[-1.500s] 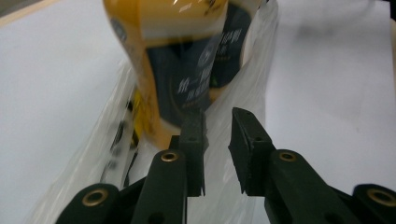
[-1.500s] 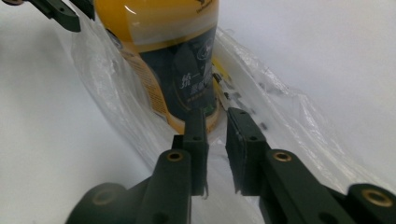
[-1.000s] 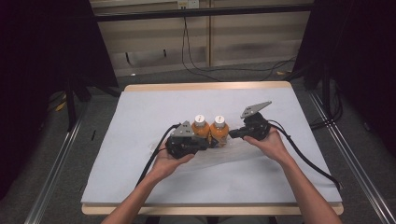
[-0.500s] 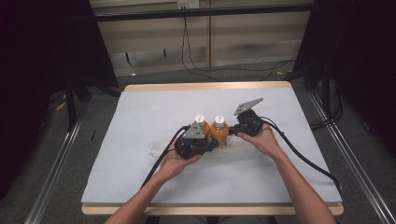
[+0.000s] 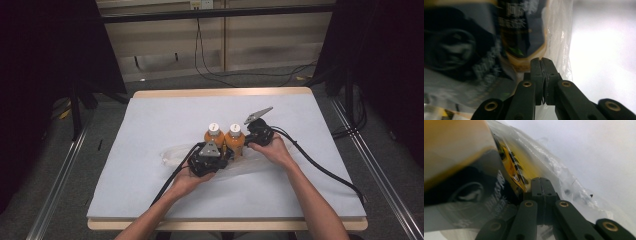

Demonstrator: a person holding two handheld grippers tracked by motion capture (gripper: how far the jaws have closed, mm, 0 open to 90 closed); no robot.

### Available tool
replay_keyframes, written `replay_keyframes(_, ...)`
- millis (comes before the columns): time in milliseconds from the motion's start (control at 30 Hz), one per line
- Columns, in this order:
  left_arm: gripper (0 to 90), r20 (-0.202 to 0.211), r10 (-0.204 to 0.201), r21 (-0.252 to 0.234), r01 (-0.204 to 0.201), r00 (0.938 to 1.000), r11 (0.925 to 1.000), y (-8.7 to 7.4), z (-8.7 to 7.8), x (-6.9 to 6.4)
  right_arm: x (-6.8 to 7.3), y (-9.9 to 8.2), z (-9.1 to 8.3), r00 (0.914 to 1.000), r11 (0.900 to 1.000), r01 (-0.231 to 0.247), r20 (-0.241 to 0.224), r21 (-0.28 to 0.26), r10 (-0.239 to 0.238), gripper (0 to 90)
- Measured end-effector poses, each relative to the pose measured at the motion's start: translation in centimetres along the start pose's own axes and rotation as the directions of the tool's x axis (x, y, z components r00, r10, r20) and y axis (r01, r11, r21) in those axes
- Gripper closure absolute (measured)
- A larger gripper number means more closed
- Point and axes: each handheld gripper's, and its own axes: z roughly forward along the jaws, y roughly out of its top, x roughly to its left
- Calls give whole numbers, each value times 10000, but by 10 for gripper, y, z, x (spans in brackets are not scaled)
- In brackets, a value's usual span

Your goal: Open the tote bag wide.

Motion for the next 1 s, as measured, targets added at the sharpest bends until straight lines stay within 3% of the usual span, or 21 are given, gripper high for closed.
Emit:
replay_keyframes(200, 882, 184, -105, 142, 103, 9998, 9998, -3, 3, -3, -1, -3, 7, 9999, 9996, -119, -106, 274, 122, 900)
replay_keyframes(233, 883, 195, -82, 413, 74, 9998, 9991, -4, 4, -5, -1, -5, 10, 9998, 9990, -161, -114, 425, 166, 900)
replay_keyframes(433, 900, 419, -104, 361, 89, 9991, 9993, -8, 7, -6, -6, -6, 17, 9993, 9986, -308, -184, 432, 316, 900)
replay_keyframes(567, 900, 711, -245, 338, 221, 9972, 9992, -9, 7, -6, -6, -5, 18, 9996, 9986, -291, -17, 448, 292, 900)
replay_keyframes(600, 900, 687, -145, 439, 115, 9975, 9990, -8, 6, -6, -7, -4, 18, 9992, 9987, -270, 315, 435, 257, 900)
replay_keyframes(667, 900, 796, -203, 266, 182, 9966, 9995, -9, 7, -8, -7, -3, 19, 9991, 9989, -248, 358, 395, 234, 900)
replay_keyframes(833, 900, 966, 3, 484, -50, 9953, 9988, -9, 4, -13, -8, 2, 23, 9968, 9989, -101, 797, 448, 65, 900)
replay_keyframes(1000, 900, 1174, -156, 314, 120, 9930, 9994, -12, 3, -15, -11, 6, 28, 9963, 9992, -310, 807, 258, 288, 900)
